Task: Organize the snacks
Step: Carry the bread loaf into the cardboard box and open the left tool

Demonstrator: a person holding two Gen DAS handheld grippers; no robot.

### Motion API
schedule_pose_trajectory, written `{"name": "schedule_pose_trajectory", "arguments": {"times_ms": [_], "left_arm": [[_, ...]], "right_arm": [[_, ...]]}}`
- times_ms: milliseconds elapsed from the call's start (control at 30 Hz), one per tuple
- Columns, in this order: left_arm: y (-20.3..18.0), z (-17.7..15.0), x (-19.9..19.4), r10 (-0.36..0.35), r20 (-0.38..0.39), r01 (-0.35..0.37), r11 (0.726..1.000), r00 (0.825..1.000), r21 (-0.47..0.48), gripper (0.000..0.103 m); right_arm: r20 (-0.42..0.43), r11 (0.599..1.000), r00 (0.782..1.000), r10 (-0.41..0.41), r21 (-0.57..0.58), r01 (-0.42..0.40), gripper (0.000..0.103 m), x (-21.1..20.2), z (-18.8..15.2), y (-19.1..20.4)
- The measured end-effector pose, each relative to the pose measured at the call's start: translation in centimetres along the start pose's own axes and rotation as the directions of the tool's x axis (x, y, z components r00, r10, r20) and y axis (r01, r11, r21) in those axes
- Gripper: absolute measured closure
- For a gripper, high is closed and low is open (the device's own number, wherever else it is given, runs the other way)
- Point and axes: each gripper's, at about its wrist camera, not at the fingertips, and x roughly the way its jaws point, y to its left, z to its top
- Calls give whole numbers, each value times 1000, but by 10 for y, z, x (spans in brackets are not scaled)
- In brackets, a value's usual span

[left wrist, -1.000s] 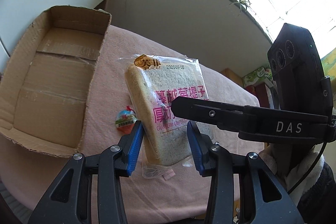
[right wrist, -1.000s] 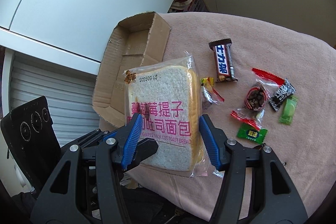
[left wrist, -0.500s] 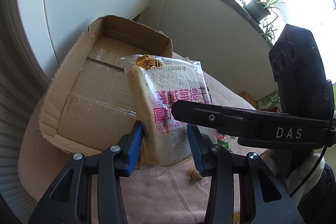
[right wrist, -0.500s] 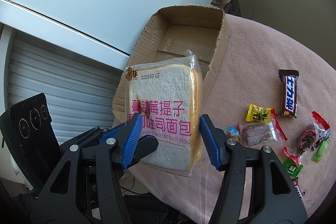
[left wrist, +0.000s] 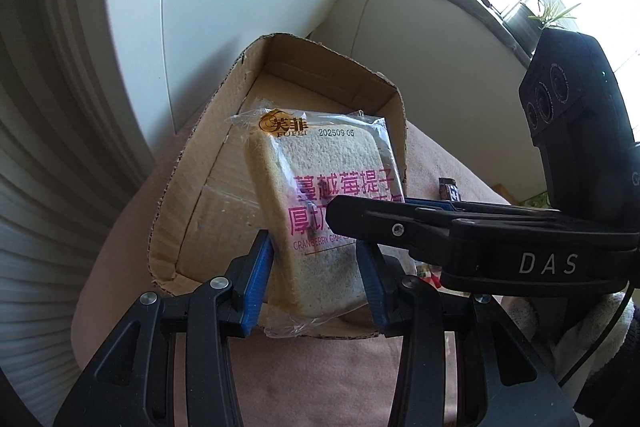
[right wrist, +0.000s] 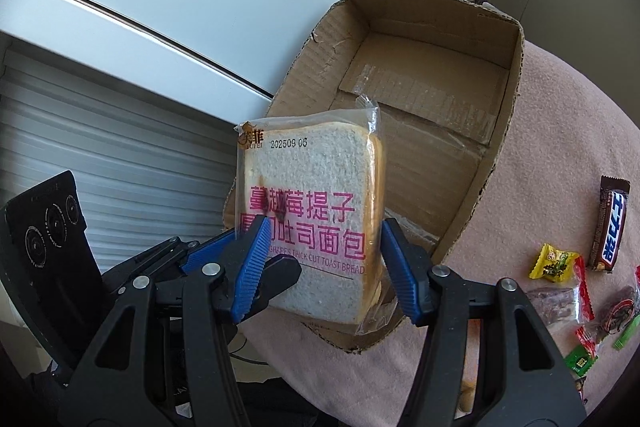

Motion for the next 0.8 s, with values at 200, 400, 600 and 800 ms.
{"name": "schedule_pose_trajectory", "arguments": {"times_ms": [200, 400, 600, 800], "left_arm": [[7, -3, -1, 39, -1, -39, 999, 999, -20, 62], [6, -5, -5, 46, 5, -46, 999, 999, -15, 62], [1, -7, -11, 77, 31, -78, 997, 997, 19, 62], [-8, -16, -18, 96, 52, -99, 994, 994, 56, 61]], "right_arm": [[29, 999, 998, -48, 14, 47, 43, -2, 4, 0], [37, 997, 997, -71, -3, 71, 43, -10, 2, 0], [74, 991, 989, -128, -34, 131, 43, -28, -7, 0], [138, 975, 969, -206, -59, 216, 35, -57, -23, -12]]}}
